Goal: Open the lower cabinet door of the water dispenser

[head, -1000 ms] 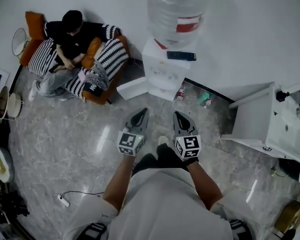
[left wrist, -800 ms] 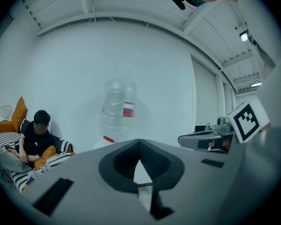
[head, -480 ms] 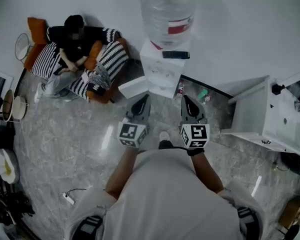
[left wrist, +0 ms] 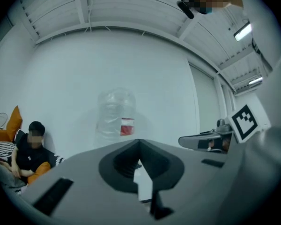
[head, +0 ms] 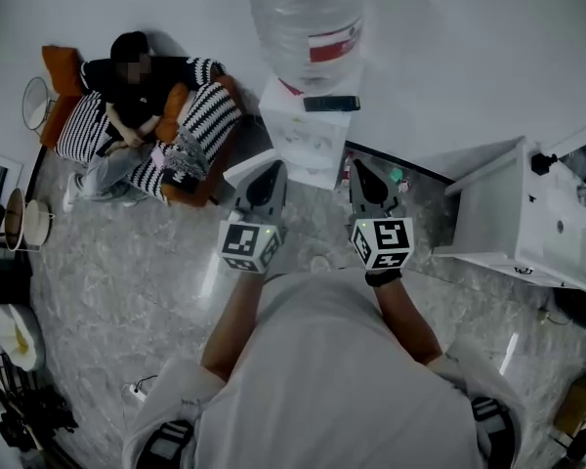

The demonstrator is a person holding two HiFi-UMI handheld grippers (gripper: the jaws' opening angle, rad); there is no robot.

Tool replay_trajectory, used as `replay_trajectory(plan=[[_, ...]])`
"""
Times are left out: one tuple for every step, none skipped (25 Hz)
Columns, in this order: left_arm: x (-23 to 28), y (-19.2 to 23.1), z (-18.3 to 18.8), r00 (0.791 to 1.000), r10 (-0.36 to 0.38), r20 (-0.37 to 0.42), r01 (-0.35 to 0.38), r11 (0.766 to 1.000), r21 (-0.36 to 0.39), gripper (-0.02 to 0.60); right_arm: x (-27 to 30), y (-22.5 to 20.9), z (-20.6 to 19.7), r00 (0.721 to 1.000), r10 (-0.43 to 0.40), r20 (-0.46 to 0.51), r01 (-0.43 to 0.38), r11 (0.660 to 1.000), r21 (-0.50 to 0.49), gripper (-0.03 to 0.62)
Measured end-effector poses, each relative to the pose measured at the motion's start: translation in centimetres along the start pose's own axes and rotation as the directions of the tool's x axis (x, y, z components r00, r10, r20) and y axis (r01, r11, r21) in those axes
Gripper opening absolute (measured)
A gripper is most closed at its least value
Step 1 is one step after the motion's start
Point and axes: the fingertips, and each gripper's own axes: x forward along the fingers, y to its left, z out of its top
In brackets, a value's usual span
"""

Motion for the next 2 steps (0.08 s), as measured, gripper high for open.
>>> replay_trajectory(plan=[[0.52, -0.13, 0.11, 1.000, -0.003, 0.005, 0.003, 1.000, 0.006, 0.008, 0.39, -0.39, 0.21, 1.000, 0.003, 0.006, -0.003, 1.000, -0.007, 0.011], [1.02, -0.27, 0.17, 1.000, -0.006, 0.008, 0.006, 1.000, 0.012, 0.008, 0.75, -0.78, 0.37, 1.000, 0.006, 0.012, -0.006, 1.000, -0.013, 0.011]])
